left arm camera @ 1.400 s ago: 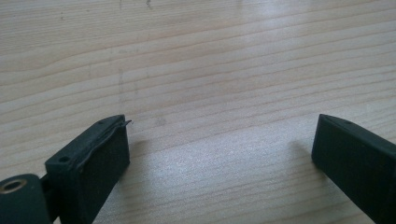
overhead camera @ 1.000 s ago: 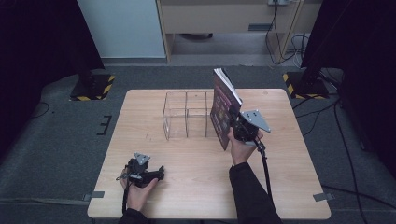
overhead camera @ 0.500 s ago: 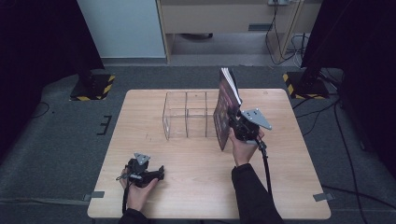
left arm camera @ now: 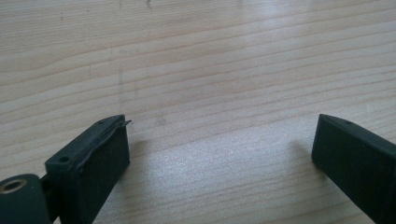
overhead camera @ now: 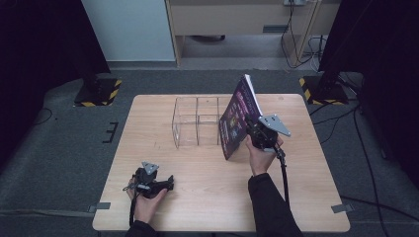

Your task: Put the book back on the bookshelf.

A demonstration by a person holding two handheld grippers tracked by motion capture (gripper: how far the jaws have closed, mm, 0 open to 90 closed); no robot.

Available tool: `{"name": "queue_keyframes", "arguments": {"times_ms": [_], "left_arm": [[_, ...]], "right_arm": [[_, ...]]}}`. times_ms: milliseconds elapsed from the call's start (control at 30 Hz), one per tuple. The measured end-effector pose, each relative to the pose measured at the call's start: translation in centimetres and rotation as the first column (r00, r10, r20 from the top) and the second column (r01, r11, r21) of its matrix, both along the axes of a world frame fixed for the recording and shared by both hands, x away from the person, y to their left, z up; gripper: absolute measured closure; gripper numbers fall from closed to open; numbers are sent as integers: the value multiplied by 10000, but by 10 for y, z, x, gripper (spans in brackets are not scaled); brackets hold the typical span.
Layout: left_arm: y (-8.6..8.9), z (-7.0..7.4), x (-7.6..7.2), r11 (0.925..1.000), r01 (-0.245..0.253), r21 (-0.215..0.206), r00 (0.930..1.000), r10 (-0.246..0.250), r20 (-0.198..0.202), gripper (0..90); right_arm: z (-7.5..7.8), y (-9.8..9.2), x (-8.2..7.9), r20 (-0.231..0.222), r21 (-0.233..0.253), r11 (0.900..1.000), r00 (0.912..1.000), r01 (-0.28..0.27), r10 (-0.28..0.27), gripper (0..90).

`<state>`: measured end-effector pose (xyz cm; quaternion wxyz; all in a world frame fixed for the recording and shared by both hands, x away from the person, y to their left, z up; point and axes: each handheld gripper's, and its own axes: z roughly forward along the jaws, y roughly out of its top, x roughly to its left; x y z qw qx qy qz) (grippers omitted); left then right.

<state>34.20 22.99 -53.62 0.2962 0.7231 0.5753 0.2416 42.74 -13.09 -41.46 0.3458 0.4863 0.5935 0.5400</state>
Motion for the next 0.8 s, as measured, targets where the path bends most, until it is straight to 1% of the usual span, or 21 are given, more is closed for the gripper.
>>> {"name": "queue_keyframes", "arguments": {"times_ms": [67, 133, 233, 300, 400, 533, 633, 700, 733, 800], "left_arm": [[0, 0, 0, 10000, 2, -1, 10000, -2, 0, 33], [0, 0, 0, 10000, 3, 0, 10000, -3, 1, 33], [0, 0, 0, 10000, 8, 8, 10000, -8, 4, 33], [0, 0, 0, 10000, 6, 8, 10000, -6, 5, 33], [0, 0, 0, 10000, 9, 11, 10000, -9, 2, 33], [0, 0, 0, 10000, 9, 9, 10000, -9, 3, 33], [0, 0, 0, 10000, 7, 9, 10000, -7, 4, 33], [0, 0, 0, 10000, 6, 8, 10000, -6, 4, 33], [0, 0, 0, 10000, 10, 11, 10000, -10, 3, 33], [0, 0, 0, 10000, 7, 9, 10000, -7, 3, 33]], "right_arm": [[1, 0, 0, -66, 19, 10000, 10000, 33, -33, 784], [1, -1, 1, -191, 203, 9998, 9998, 24, -20, 800], [2, -4, 2, -351, 982, 9952, 9994, -16, 50, 832], [3, -4, 1, -286, 1248, 9922, 9996, -46, 82, 843], [5, 0, 0, -106, 1173, 9931, 9999, -4, 16, 844], [5, 3, 0, 142, 1080, 9941, 9998, 121, -137, 845], [5, 6, -1, 241, 953, 9952, 9994, 214, -238, 845], [5, 8, -2, 318, 832, 9962, 9991, 268, -295, 845], [5, 9, -2, 404, 649, 9973, 9986, 328, -355, 845], [6, 12, -2, 438, 416, 9984, 9982, 381, -399, 845]]}}
